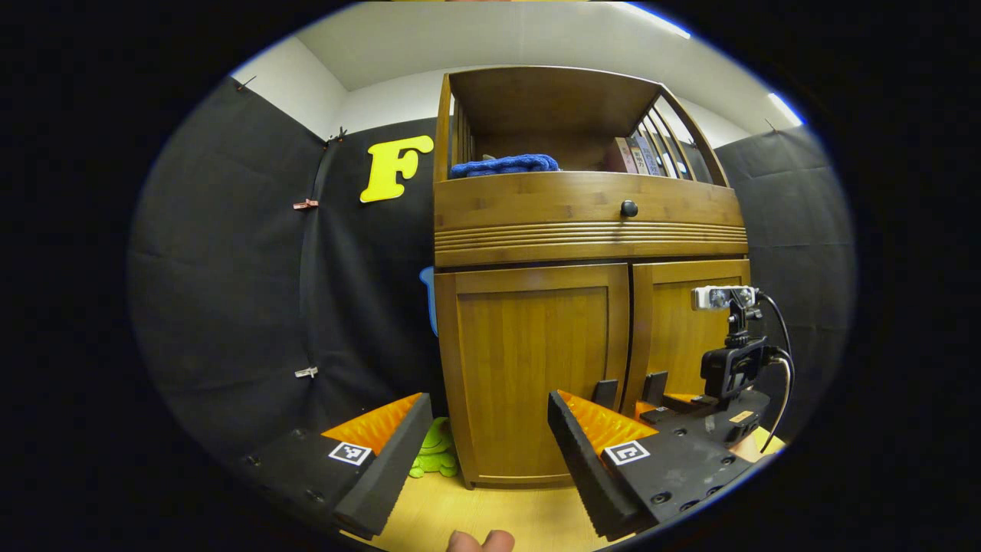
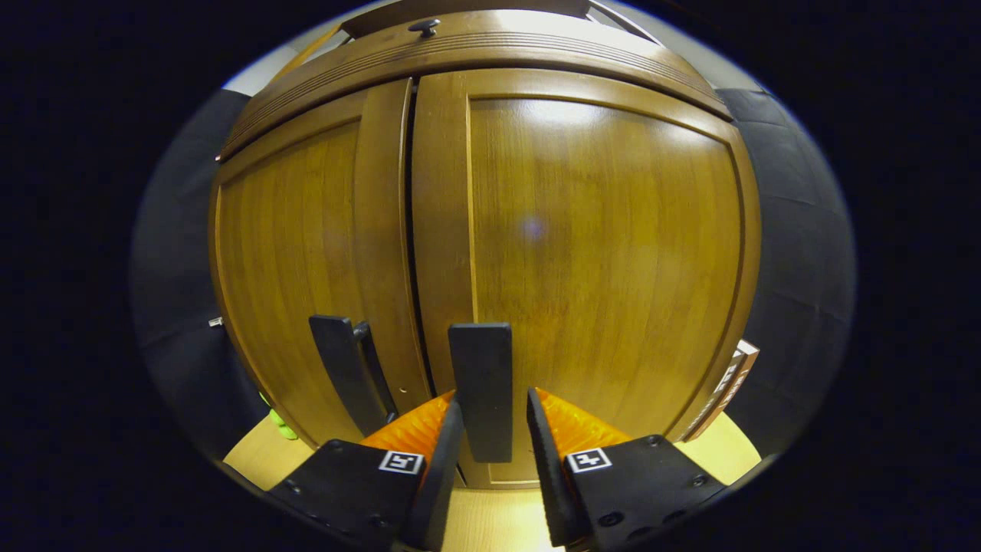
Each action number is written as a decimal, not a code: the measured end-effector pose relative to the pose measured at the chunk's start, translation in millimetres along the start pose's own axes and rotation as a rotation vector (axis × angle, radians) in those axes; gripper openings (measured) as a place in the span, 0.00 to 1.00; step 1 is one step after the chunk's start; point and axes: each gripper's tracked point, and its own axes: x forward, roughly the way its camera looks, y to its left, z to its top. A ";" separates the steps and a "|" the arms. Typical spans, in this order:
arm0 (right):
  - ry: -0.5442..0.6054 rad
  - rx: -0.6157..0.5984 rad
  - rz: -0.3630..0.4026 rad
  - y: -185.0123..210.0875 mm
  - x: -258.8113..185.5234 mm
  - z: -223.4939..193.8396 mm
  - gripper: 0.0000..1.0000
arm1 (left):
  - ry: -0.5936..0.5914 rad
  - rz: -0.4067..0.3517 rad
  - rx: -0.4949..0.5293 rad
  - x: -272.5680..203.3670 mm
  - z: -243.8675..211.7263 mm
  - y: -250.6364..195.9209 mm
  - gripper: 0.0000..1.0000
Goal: Open the right door of the double-door shoe cabinet with the right hand, and open the left door with the left hand.
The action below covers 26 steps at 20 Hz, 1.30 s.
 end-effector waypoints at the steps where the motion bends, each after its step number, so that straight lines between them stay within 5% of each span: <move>1: -0.001 -0.008 0.002 0.3 1.9 -1.1 0.43 | 0.006 0.001 -0.003 -1.1 -0.4 0.4 0.95; 8: -0.006 -0.021 0.032 -3.3 -16.9 -4.6 0.24 | 0.028 -0.006 -0.022 -8.8 -6.4 3.9 0.95; 16: -0.011 0.004 0.101 -31.3 -99.3 -14.1 0.24 | 0.032 -0.033 -0.031 -17.7 -5.2 -4.4 0.95; 26: 0.003 0.036 0.038 -99.8 -176.2 -22.6 0.23 | 0.039 -0.067 -0.040 -26.1 -5.7 -24.1 0.95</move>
